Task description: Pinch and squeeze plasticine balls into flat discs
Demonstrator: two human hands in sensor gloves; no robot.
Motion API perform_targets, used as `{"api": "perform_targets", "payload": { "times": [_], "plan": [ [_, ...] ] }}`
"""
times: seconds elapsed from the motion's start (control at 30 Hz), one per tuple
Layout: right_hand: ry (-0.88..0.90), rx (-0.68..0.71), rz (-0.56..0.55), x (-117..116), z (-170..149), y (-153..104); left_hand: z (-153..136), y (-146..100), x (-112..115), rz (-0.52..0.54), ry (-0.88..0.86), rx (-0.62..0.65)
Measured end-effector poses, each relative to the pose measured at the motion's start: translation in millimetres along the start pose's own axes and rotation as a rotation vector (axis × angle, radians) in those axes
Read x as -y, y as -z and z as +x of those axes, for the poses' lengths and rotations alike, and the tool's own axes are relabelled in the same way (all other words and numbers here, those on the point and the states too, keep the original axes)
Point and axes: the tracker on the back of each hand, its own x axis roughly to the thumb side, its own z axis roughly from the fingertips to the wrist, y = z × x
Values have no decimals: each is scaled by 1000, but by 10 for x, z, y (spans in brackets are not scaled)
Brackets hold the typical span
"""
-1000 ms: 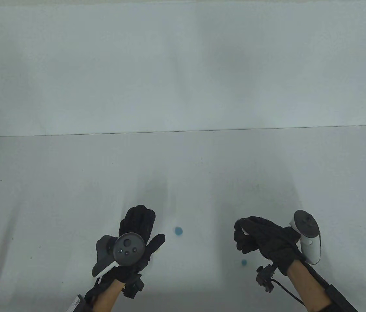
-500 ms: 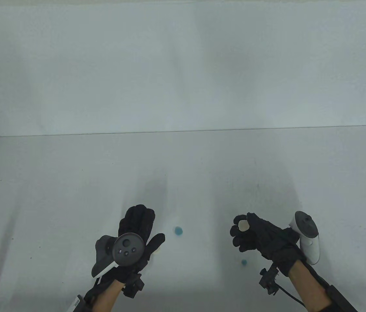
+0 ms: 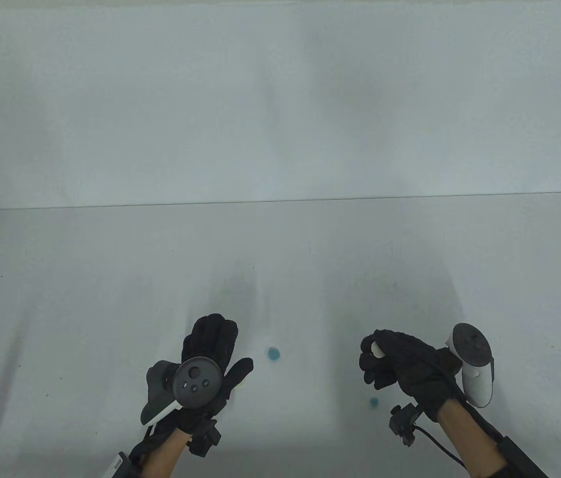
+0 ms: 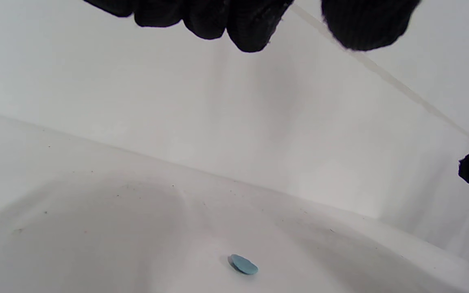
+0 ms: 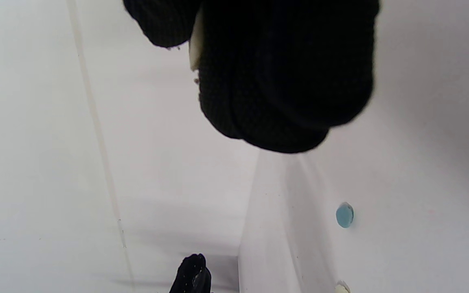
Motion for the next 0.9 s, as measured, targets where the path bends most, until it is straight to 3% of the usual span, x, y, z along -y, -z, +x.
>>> {"api": "perform_targets", "payload": {
  "times": [0.17, 0.3, 0.7, 0.9],
  "plan": [
    [104, -8, 122, -43, -76, 4, 1, -3, -6, 4, 0, -1],
    [120, -13, 149, -54, -93, 19, -2, -2, 1, -4, 2, -4],
    [-29, -2, 9, -8, 3, 6, -3, 2, 12, -12, 2, -5],
    [6, -7, 28, -11, -24, 5, -4, 3, 12, -11, 1, -6]
  ]
}}
